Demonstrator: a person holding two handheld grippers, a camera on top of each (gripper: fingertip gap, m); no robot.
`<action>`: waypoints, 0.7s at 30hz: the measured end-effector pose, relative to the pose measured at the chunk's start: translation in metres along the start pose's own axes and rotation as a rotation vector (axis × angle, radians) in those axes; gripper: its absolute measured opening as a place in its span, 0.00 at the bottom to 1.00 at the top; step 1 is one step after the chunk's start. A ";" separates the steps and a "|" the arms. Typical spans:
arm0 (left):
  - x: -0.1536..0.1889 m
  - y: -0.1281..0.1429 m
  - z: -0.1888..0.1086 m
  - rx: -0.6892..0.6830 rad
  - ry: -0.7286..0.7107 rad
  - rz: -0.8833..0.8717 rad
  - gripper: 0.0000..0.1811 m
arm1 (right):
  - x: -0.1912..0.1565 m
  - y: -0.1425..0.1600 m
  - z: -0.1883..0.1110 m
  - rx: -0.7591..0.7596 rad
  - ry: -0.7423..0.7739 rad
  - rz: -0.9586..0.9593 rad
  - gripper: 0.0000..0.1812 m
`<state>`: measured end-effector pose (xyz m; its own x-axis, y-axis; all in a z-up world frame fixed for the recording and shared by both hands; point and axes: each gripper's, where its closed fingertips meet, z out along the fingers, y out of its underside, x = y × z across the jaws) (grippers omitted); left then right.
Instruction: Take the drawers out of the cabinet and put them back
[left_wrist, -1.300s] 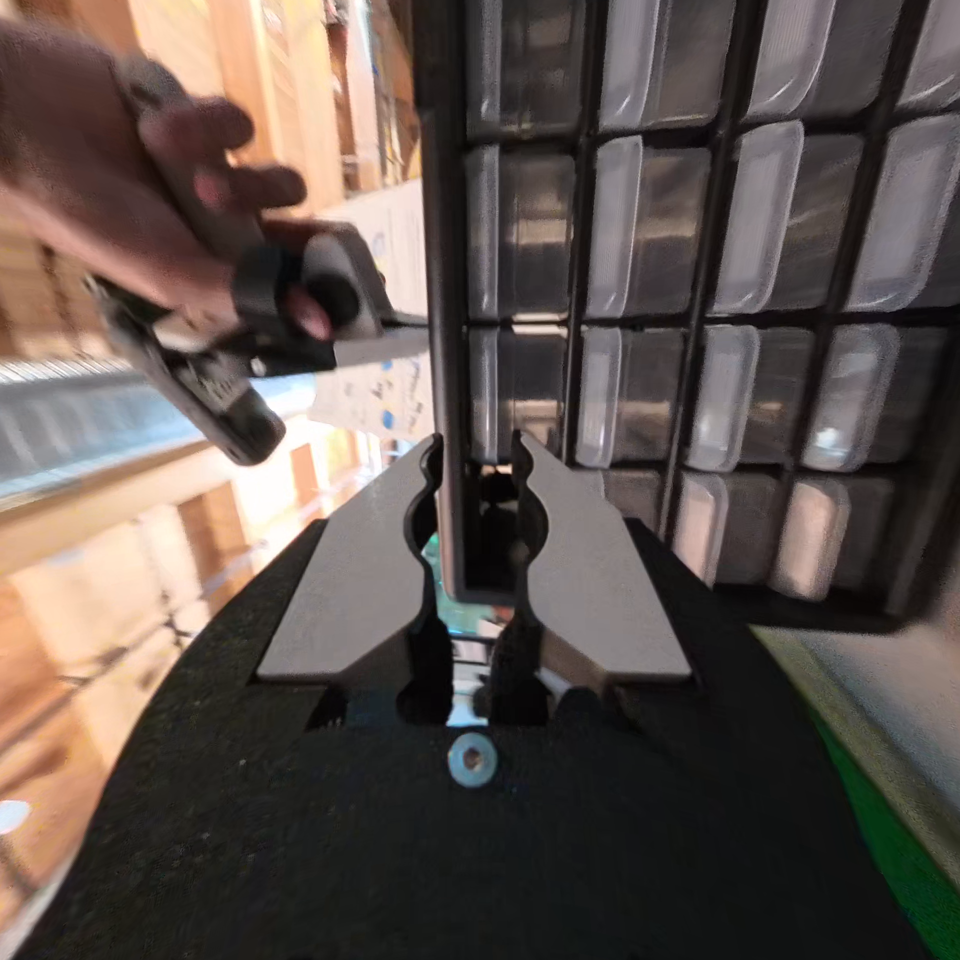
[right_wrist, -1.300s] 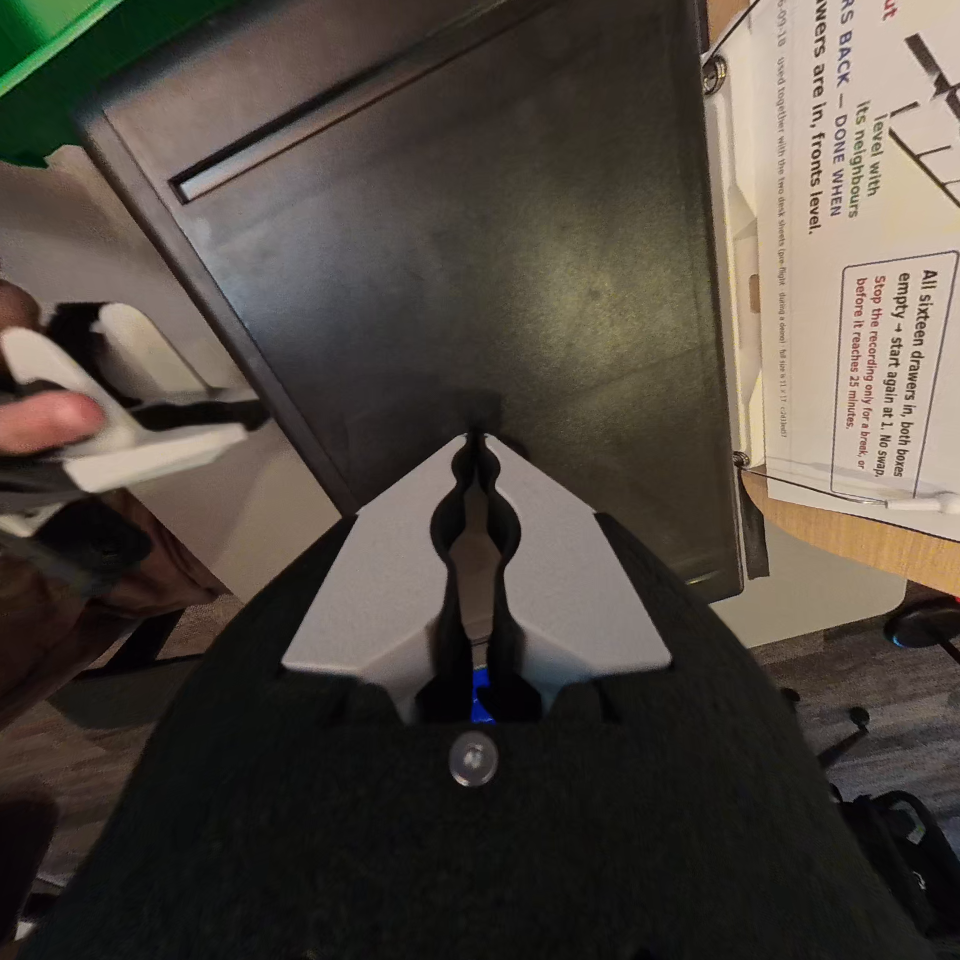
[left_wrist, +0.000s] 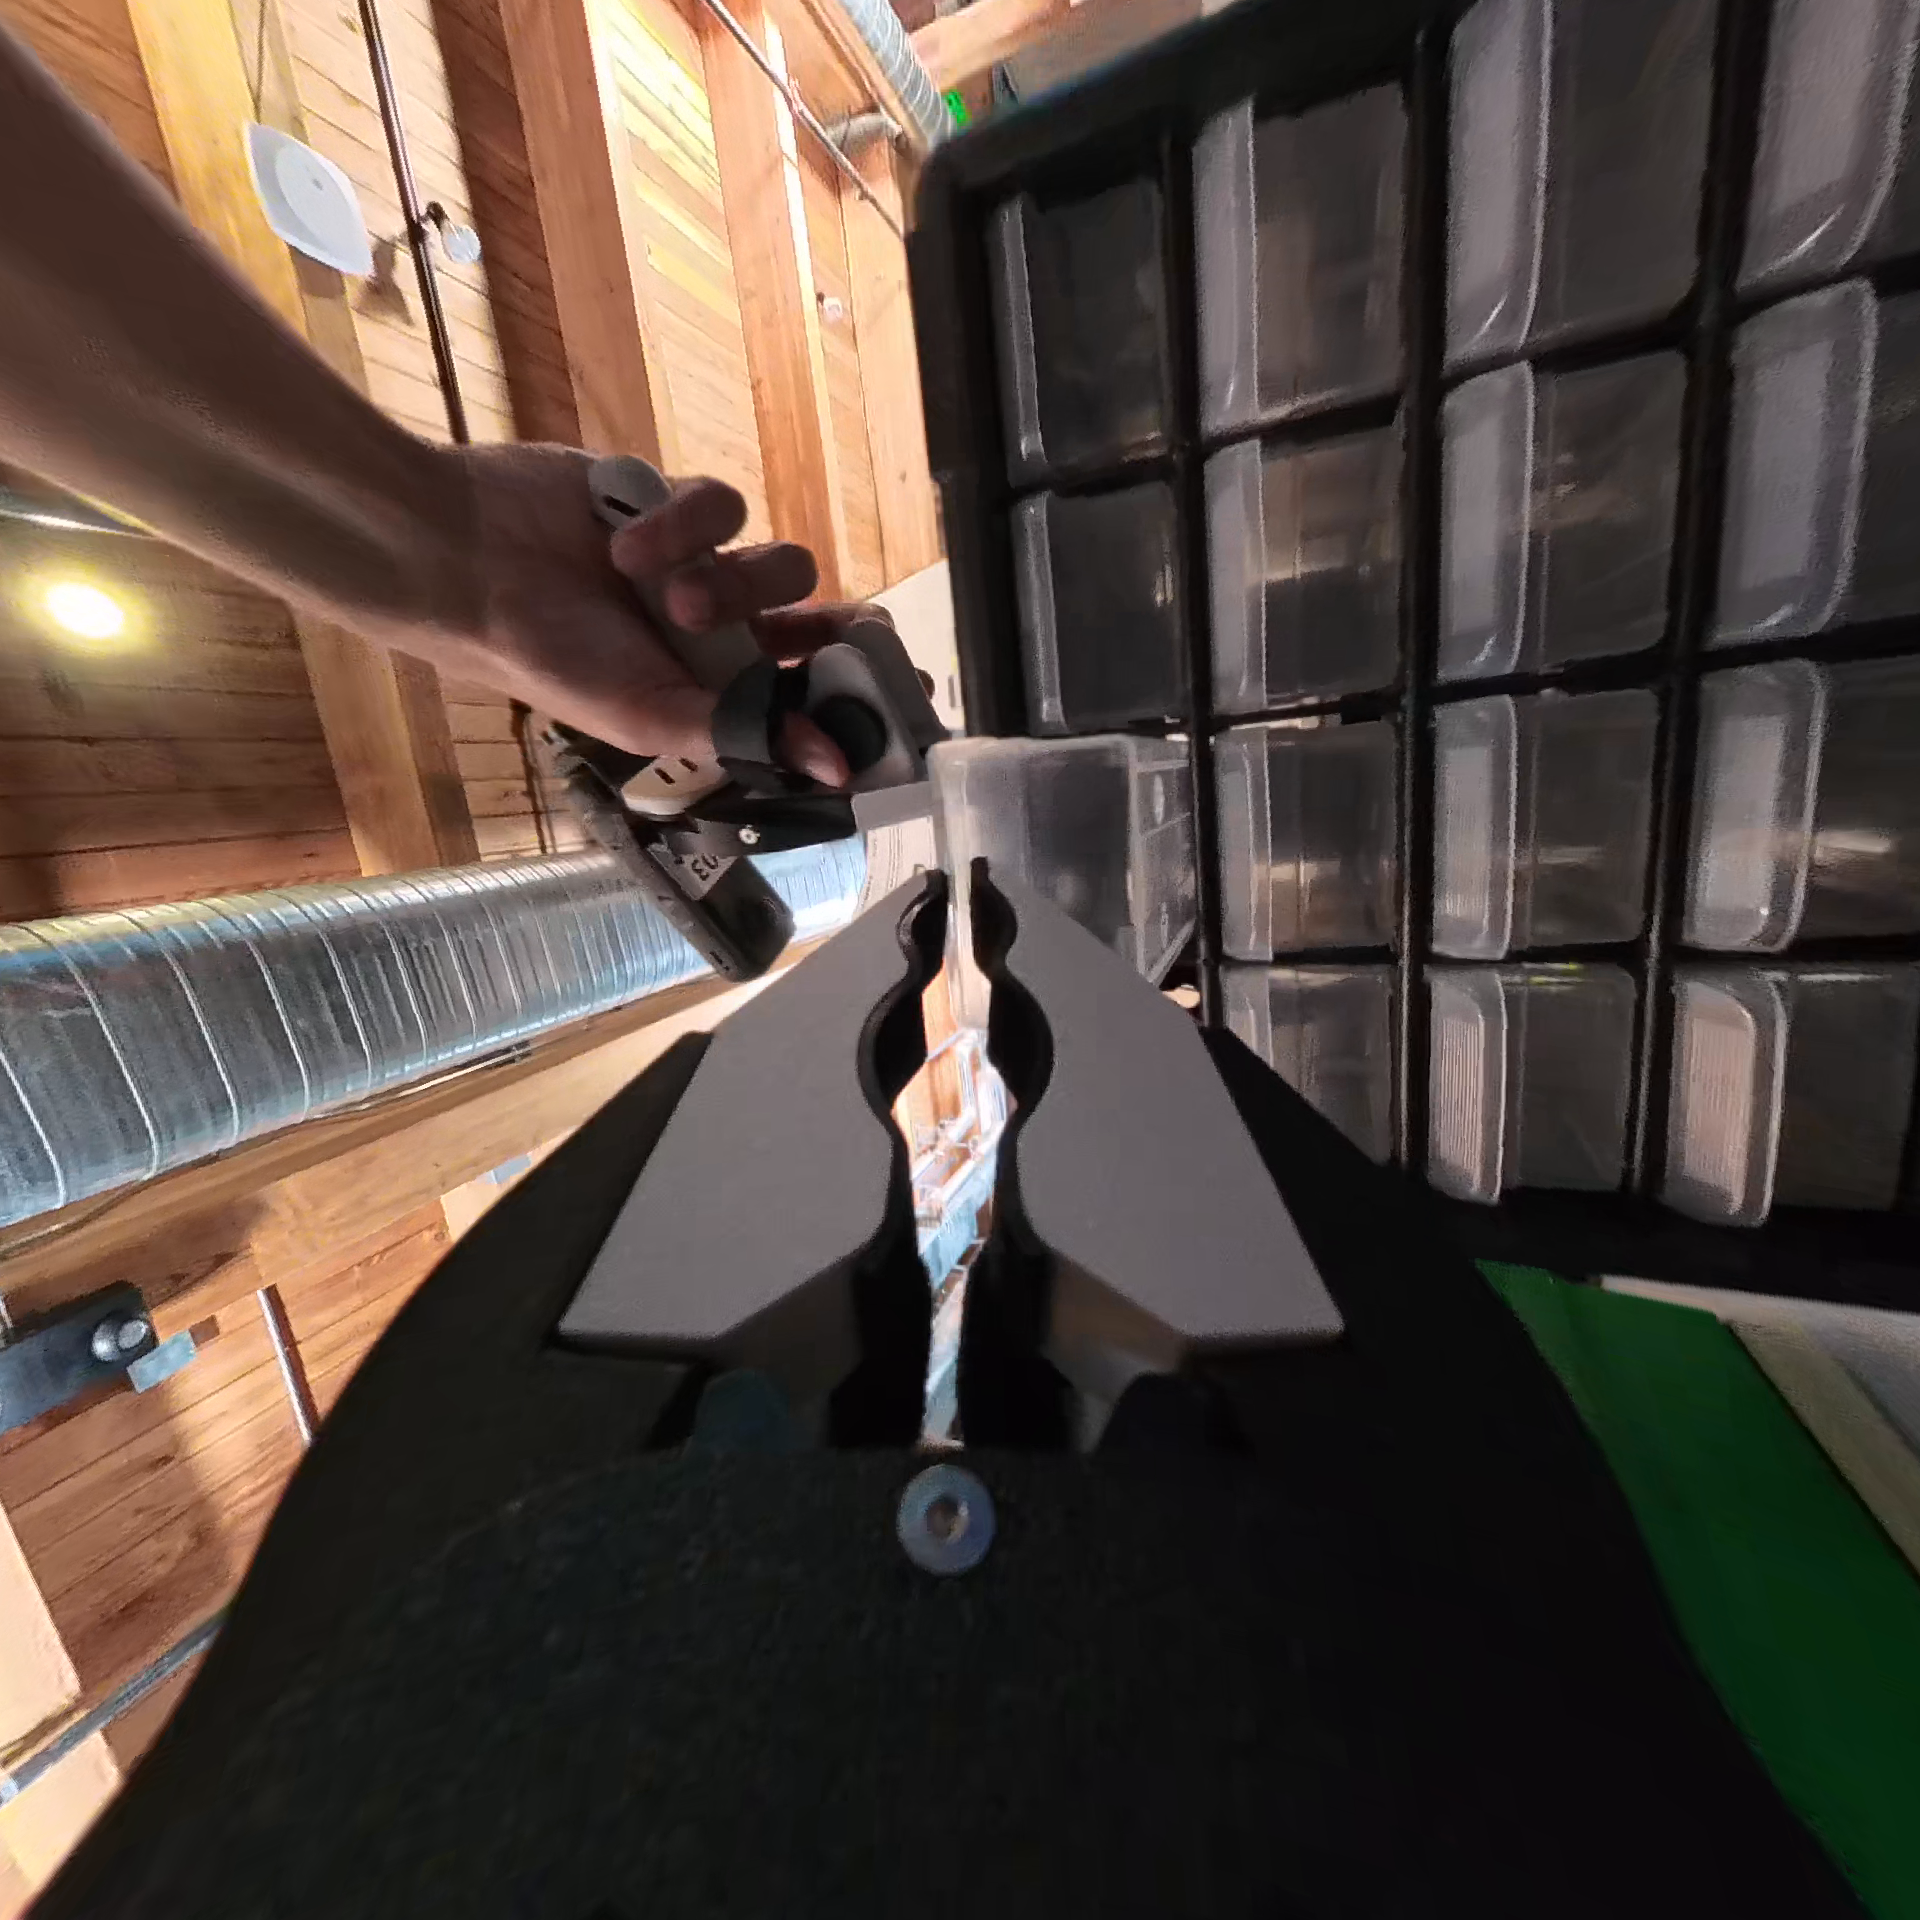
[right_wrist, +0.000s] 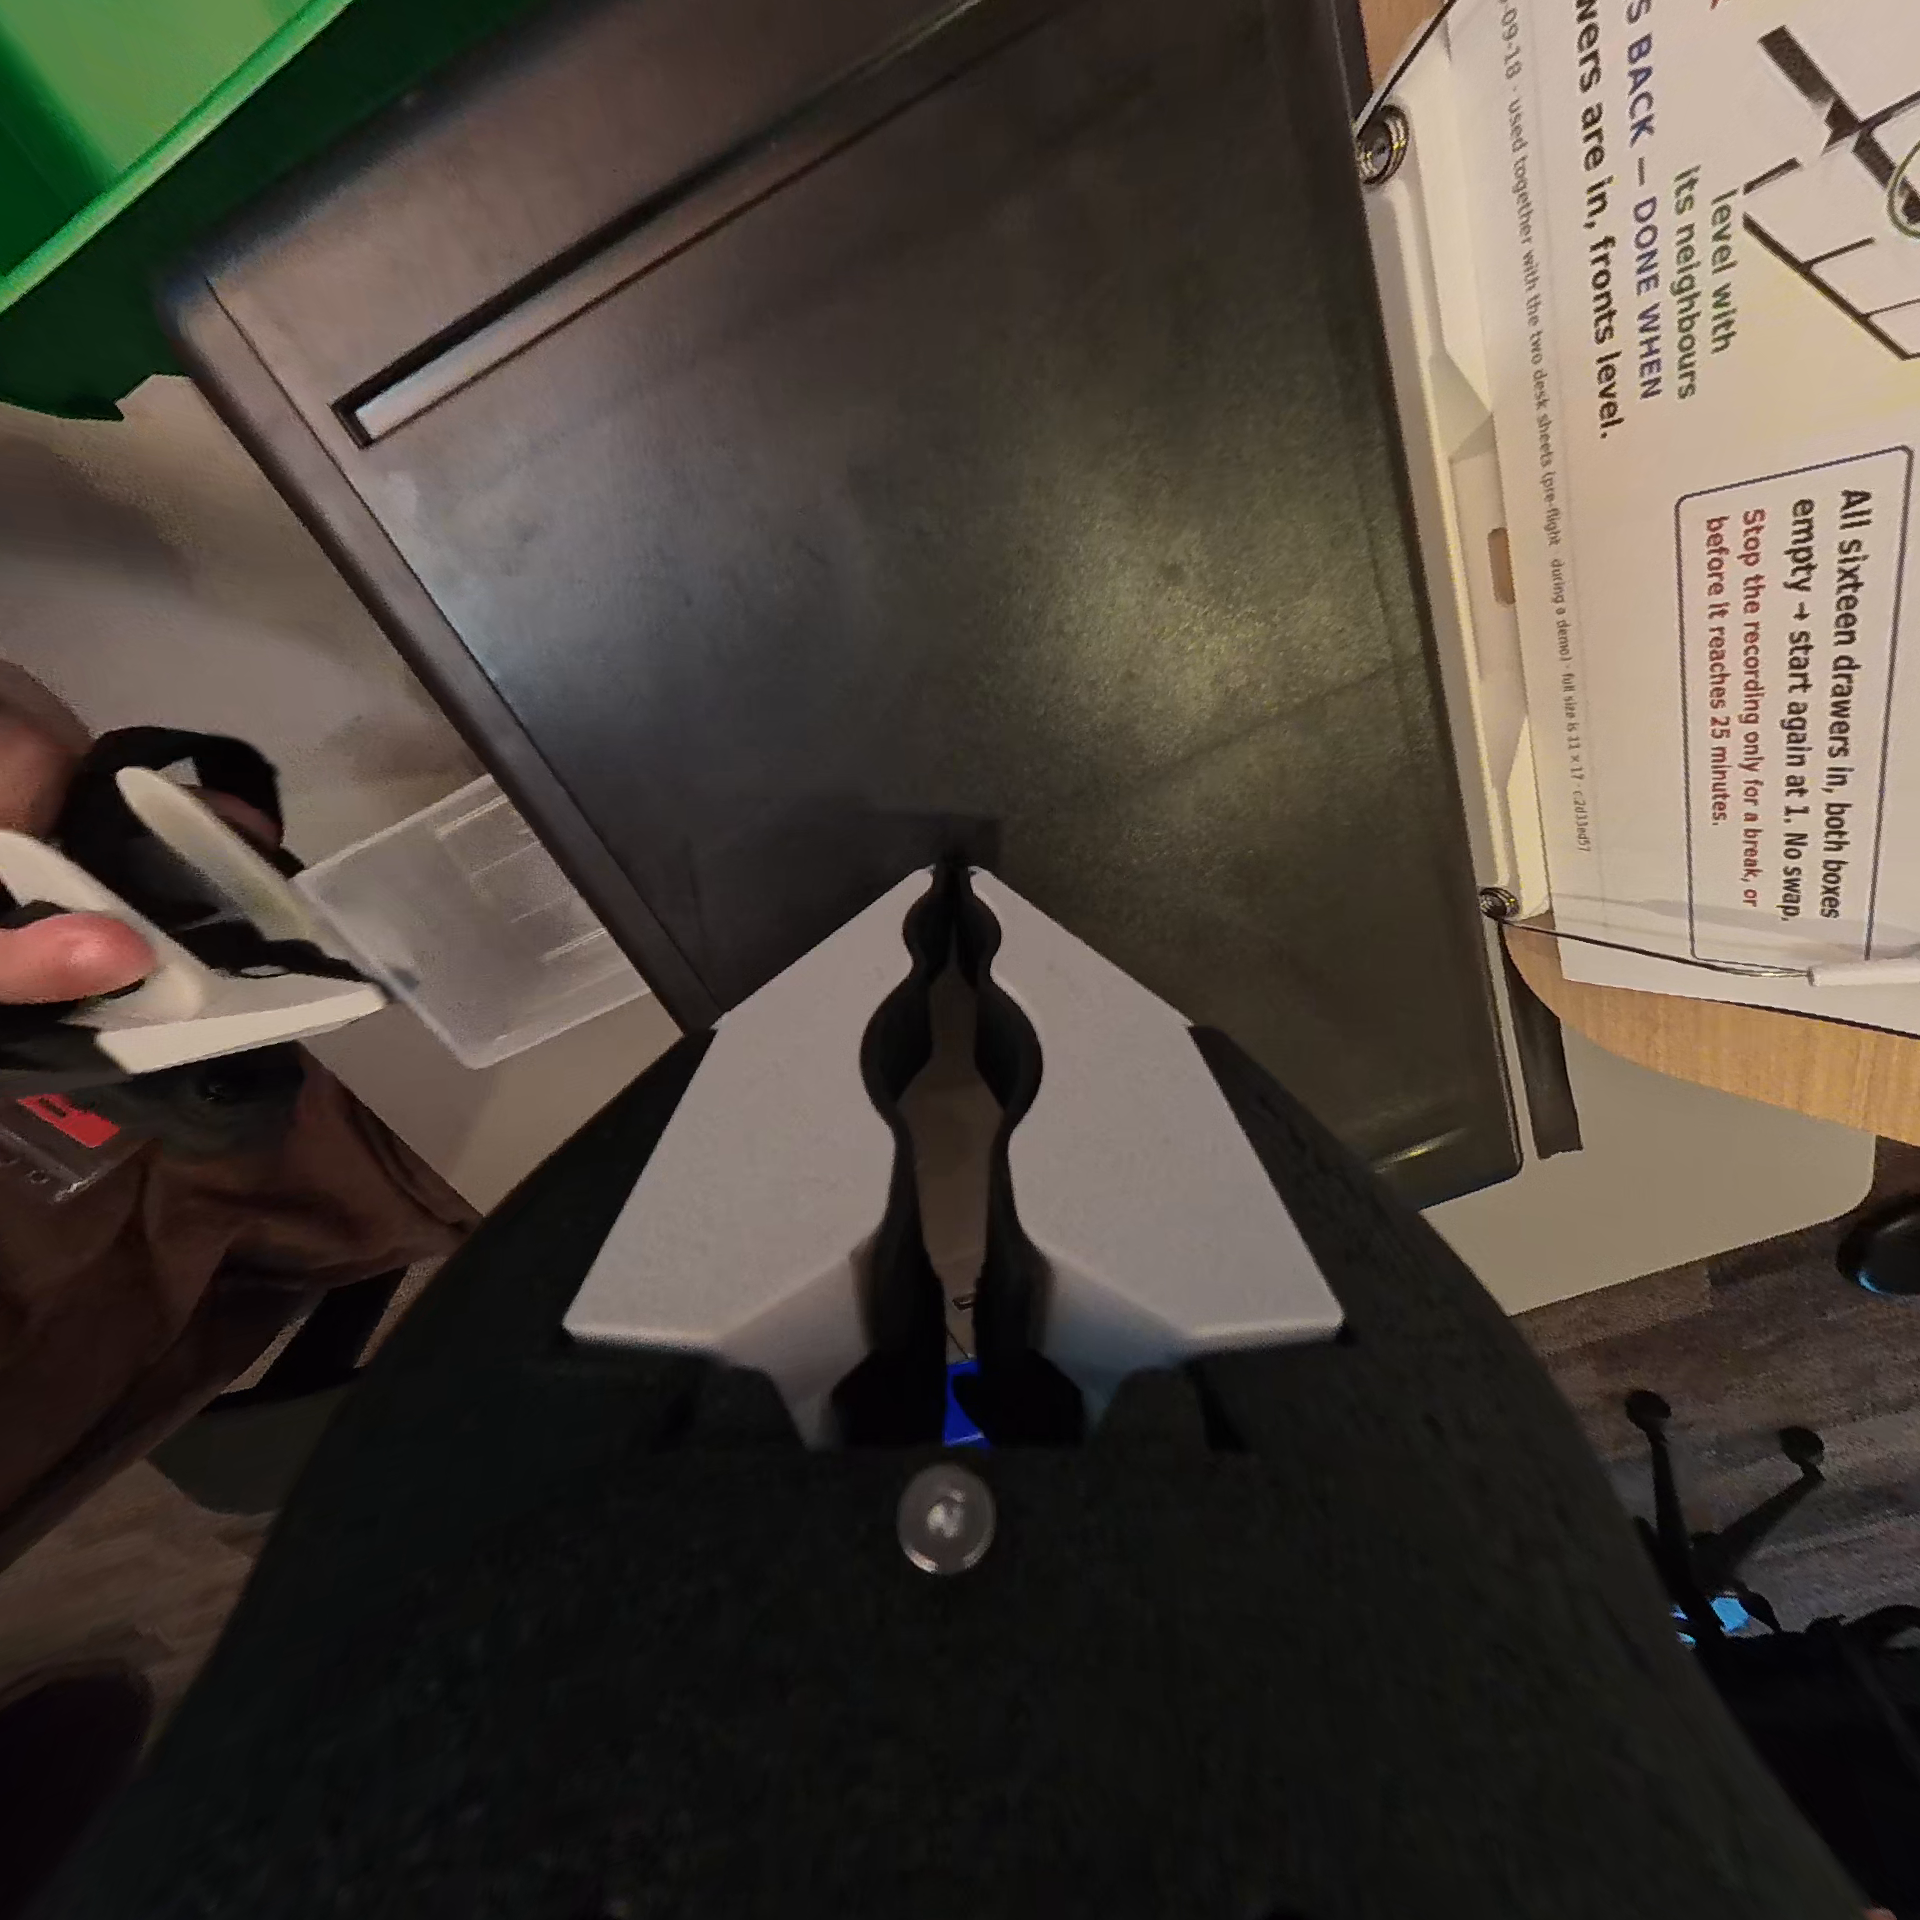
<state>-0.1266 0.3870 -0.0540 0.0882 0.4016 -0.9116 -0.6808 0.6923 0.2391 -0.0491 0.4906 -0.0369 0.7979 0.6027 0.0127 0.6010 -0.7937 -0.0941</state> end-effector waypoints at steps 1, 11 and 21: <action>-0.002 -0.002 -0.007 0.011 0.001 0.001 0.01 | 0.000 0.000 0.000 0.001 0.000 0.002 0.00; -0.013 -0.001 -0.054 0.043 -0.063 -0.010 0.01 | 0.000 0.000 0.000 -0.007 0.032 0.005 0.00; -0.039 -0.002 -0.061 0.047 -0.110 -0.062 0.00 | 0.000 0.000 0.000 -0.054 0.056 0.000 0.00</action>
<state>-0.1727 0.3332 -0.0391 0.2099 0.4181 -0.8838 -0.6366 0.7445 0.2010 -0.0491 0.4906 -0.0368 0.7983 0.5984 0.0680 0.6015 -0.7979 -0.0399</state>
